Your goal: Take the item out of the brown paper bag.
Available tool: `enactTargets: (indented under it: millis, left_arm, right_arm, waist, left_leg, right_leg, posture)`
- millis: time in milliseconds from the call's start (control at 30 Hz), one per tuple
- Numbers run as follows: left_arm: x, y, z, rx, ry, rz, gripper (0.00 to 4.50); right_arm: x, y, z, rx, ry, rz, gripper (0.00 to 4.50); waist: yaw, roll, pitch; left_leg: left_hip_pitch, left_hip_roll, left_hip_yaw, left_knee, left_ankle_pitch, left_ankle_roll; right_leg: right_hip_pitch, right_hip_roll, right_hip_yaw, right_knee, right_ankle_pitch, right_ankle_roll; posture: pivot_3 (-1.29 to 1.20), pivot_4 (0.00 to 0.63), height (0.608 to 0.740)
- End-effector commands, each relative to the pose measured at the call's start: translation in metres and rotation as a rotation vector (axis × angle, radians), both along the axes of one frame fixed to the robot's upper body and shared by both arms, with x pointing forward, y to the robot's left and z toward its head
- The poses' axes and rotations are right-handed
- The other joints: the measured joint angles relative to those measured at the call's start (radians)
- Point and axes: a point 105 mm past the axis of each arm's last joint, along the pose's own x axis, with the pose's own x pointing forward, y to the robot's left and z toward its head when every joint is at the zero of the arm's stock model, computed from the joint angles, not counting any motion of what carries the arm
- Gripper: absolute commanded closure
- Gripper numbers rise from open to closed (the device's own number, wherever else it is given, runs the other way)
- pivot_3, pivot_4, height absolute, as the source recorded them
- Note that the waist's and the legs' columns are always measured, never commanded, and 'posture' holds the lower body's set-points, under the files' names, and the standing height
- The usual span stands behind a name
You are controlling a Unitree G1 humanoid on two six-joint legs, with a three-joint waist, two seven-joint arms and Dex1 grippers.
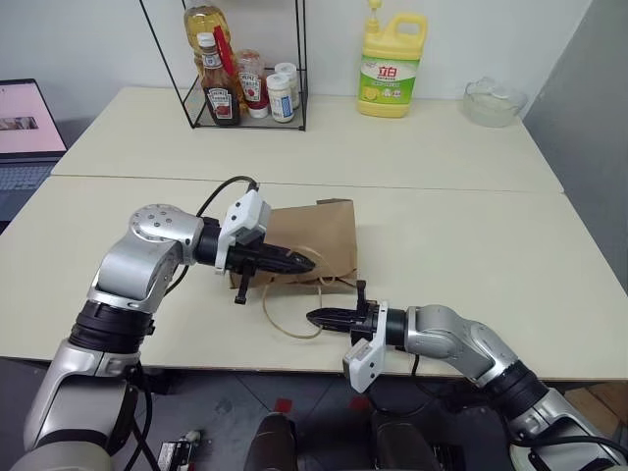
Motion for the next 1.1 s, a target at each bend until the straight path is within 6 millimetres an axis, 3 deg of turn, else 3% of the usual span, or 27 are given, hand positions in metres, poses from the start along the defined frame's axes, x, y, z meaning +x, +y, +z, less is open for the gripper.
enactTargets:
  millis: [33, 233, 567, 733, 1100]
  left_arm:
    - [0.007, -0.007, 0.040, -0.089, -0.071, 0.019, 4.50]
    - [0.015, -0.009, 0.067, -0.143, -0.085, 0.049, 4.50]
    - [0.031, 0.004, 0.072, -0.123, -0.142, 0.083, 4.50]
    - [0.040, 0.002, 0.084, -0.127, -0.184, 0.091, 4.50]
    - [0.044, -0.003, 0.098, -0.152, -0.209, 0.086, 4.50]
  right_arm:
    - [-0.004, 0.000, -0.003, -0.003, 0.040, 0.013, 4.47]
    - [-0.006, -0.004, -0.019, -0.057, 0.091, 0.007, 4.47]
    - [-0.010, -0.010, -0.037, -0.122, 0.135, 0.004, 4.47]
    - [-0.011, -0.011, -0.052, -0.167, 0.171, -0.007, 4.47]
    - [-0.014, -0.017, -0.060, -0.210, 0.193, -0.009, 4.47]
  waist:
    - [0.003, 0.000, 0.000]
    - [-0.003, 0.000, 0.000]
    - [-0.002, 0.000, 0.000]
    - [-0.002, 0.000, 0.000]
    - [-0.003, -0.001, 0.000]
  left_leg:
    - [0.000, 0.000, 0.000, 0.000, 0.000, 0.000]
    - [0.000, 0.000, 0.000, 0.000, 0.000, 0.000]
    - [0.000, 0.000, 0.000, 0.000, 0.000, 0.000]
    - [0.000, 0.000, 0.000, 0.000, 0.000, 0.000]
    - [0.002, 0.000, 0.000, 0.000, 0.000, 0.000]
  right_leg:
    - [0.000, 0.000, 0.000, 0.000, 0.000, 0.000]
    - [0.000, 0.000, 0.000, 0.000, 0.000, 0.000]
    - [0.000, 0.000, 0.000, 0.000, 0.000, 0.000]
    - [0.001, 0.000, 0.000, 0.000, 0.000, 0.000]
    - [0.002, 0.000, 0.000, 0.000, 0.000, 0.000]
  posture:
    - [0.00, 0.150, 0.740]
    - [0.00, 0.150, 0.740]
    - [0.00, 0.150, 0.740]
    - [0.00, 0.150, 0.740]
    - [0.00, 0.150, 0.740]
